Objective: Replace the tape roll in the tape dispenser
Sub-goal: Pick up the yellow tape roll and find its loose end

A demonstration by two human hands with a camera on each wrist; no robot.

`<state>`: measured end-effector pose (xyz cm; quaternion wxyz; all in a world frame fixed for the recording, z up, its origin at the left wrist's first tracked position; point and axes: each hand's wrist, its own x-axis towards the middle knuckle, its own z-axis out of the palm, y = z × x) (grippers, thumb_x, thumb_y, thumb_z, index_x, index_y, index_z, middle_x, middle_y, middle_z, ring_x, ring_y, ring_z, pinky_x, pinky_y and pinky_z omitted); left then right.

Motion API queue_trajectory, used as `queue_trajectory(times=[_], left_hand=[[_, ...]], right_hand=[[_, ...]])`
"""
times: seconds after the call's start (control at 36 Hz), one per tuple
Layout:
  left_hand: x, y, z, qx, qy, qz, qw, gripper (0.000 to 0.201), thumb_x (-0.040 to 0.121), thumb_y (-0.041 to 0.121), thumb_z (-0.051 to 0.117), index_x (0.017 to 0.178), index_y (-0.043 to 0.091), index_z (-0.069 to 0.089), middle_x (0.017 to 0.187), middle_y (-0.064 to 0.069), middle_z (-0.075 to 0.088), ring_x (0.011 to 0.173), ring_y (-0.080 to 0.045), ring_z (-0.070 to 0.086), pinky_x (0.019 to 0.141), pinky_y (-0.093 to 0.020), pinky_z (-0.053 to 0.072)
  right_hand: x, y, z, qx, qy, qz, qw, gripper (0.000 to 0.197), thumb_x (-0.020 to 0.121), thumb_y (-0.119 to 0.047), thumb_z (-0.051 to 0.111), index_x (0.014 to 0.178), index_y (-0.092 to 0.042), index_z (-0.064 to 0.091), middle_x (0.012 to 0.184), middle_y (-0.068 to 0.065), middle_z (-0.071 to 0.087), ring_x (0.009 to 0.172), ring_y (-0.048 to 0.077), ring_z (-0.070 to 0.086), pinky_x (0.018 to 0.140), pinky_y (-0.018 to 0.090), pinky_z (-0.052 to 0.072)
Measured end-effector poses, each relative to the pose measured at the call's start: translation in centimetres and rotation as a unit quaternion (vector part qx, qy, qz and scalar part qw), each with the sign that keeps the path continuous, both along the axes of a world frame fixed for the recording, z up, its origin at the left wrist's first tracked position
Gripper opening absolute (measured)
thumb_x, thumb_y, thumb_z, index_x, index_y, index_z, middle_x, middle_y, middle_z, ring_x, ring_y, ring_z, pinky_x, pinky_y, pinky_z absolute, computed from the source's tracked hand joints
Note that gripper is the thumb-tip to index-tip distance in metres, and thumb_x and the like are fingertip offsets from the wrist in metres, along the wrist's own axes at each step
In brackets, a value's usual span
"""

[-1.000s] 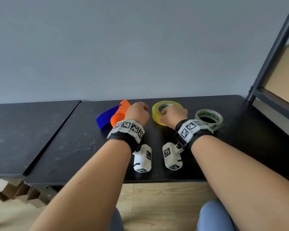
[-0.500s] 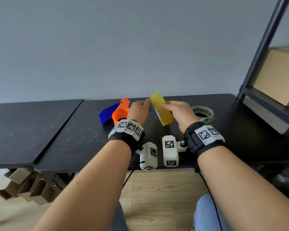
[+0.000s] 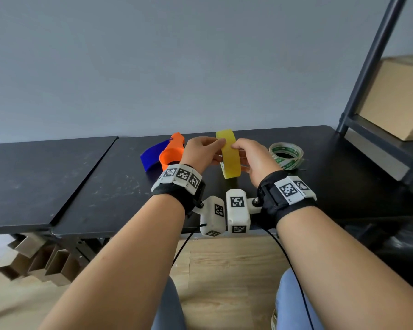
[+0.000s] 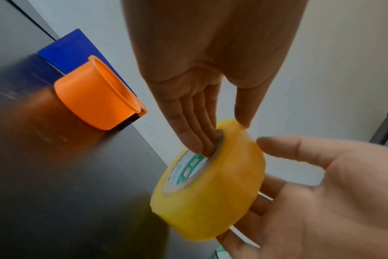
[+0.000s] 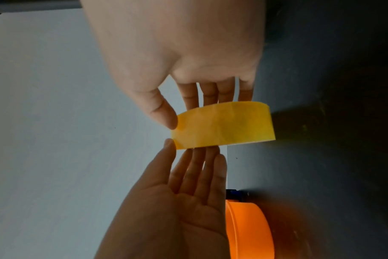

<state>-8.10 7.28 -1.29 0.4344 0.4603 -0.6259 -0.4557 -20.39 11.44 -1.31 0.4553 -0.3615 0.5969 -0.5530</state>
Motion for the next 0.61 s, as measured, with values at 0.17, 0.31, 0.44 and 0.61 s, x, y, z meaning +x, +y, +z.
queue_trajectory(times=[0.17,0.31,0.44,0.61], left_hand=[[-0.8,-0.7,-0.3,-0.019,-0.024,0.011,0.999,0.031,0.093,0.029,0.061,0.108,0.003,0.067,0.082,-0.005,0.070,0.067,-0.015,0.066,0.072,-0.030,0.059],[-1.4,-1.2,-0.2,-0.028,-0.039,0.026,0.999,0.034,0.093,0.032,0.059,0.107,0.002,0.067,0.080,-0.008,0.071,0.068,-0.018,0.067,0.071,-0.031,0.060],[-1.6,-1.5,-0.1,-0.035,-0.059,0.044,0.997,0.035,0.094,0.037,0.056,0.106,0.007,0.069,0.073,-0.006,0.070,0.062,-0.016,0.067,0.070,-0.032,0.061],[-1.5,-1.3,0.4,-0.013,-0.057,0.019,0.998,0.025,0.094,0.028,0.056,0.104,0.011,0.070,0.076,-0.006,0.069,0.065,-0.016,0.065,0.075,-0.031,0.059]], right_hand=[[-0.3,-0.3,0.2,0.008,0.013,-0.014,1.000,0.013,0.072,-0.018,0.058,0.083,-0.013,0.064,0.109,0.017,0.070,0.104,0.034,0.067,0.097,0.050,0.052],[-0.8,-0.5,0.1,0.022,0.031,-0.011,0.999,0.016,0.076,-0.009,0.055,0.087,-0.011,0.066,0.116,0.020,0.066,0.108,0.035,0.064,0.099,0.050,0.051],[-1.1,-0.2,-0.7,-0.006,0.030,0.007,1.000,0.050,0.063,-0.014,0.055,0.110,-0.013,0.073,0.110,0.017,0.071,0.107,0.034,0.066,0.099,0.050,0.051],[-0.8,-0.1,-0.4,-0.006,0.021,0.016,1.000,0.024,0.076,-0.012,0.056,0.092,-0.020,0.073,0.112,0.014,0.071,0.108,0.030,0.065,0.102,0.048,0.049]])
